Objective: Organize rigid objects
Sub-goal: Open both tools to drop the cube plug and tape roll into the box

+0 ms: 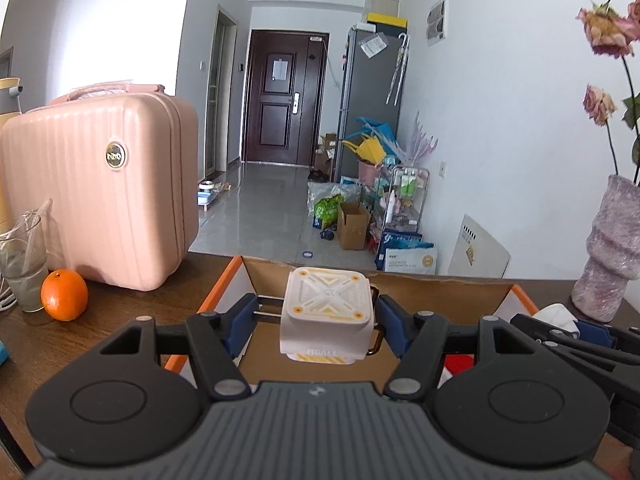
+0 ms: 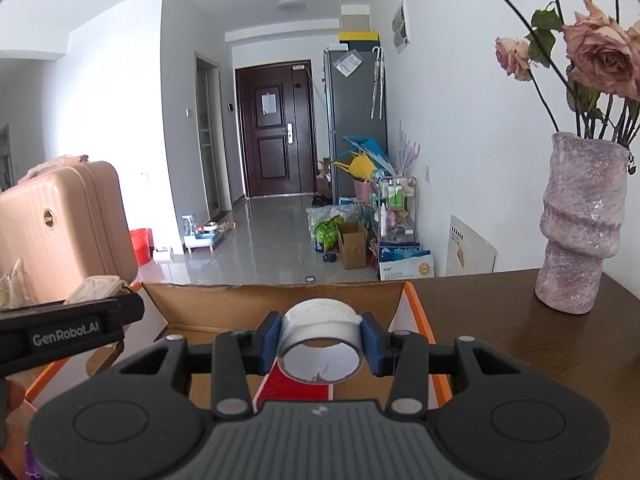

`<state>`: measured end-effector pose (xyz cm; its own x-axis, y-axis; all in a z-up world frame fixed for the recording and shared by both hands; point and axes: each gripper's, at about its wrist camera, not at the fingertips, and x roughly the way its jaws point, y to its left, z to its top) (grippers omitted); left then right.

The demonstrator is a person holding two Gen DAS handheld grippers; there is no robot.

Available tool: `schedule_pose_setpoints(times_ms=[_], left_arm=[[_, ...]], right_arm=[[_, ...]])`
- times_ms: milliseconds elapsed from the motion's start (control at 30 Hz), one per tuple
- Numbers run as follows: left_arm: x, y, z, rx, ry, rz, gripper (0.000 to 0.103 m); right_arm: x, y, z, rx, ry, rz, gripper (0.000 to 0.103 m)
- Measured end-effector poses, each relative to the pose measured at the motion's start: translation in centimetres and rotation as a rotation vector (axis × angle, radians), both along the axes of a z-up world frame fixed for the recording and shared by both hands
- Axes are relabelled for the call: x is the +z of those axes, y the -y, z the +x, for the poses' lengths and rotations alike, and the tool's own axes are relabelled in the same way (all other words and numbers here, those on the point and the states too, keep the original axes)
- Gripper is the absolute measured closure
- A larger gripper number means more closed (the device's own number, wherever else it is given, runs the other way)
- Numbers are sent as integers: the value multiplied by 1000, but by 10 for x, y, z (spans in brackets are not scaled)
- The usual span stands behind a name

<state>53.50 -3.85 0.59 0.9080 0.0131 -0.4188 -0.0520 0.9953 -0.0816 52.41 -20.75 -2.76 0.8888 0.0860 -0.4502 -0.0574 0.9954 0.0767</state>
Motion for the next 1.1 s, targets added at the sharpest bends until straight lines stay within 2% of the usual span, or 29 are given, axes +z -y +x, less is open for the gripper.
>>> schedule_pose_setpoints(times_ms=[200, 233, 267, 300, 333, 367, 433, 533, 700, 1100], left_arm=[[-6, -1, 8, 5, -40, 1, 36], [-6, -3, 8, 9, -44, 2, 32], [-5, -3, 7, 6, -40, 8, 22], [-4, -4, 5, 9, -34, 16, 17], [-3, -5, 4, 20, -28, 24, 5], [-2, -6, 3, 38, -19, 28, 0], [1, -9, 1, 40, -14, 23, 0], [2, -14, 1, 50, -20, 19, 0], [0, -18, 5, 67, -52, 13, 0], [5, -18, 0, 75, -53, 24, 0]], right_arm=[[-6, -1, 6, 8, -50, -11, 61], [-7, 0, 6, 3, -60, -10, 60], [-8, 1, 7, -4, -66, -10, 52], [-8, 3, 7, -19, -69, -9, 34], [-8, 5, 6, -34, -64, -4, 25], [-7, 6, 5, -43, -58, 1, 13], [-6, 9, 4, -52, -57, 12, 12], [-6, 12, 3, -59, -54, 18, 2], [-6, 10, 3, -52, -54, 5, 0], [-2, 7, -1, -46, -63, -1, 0]])
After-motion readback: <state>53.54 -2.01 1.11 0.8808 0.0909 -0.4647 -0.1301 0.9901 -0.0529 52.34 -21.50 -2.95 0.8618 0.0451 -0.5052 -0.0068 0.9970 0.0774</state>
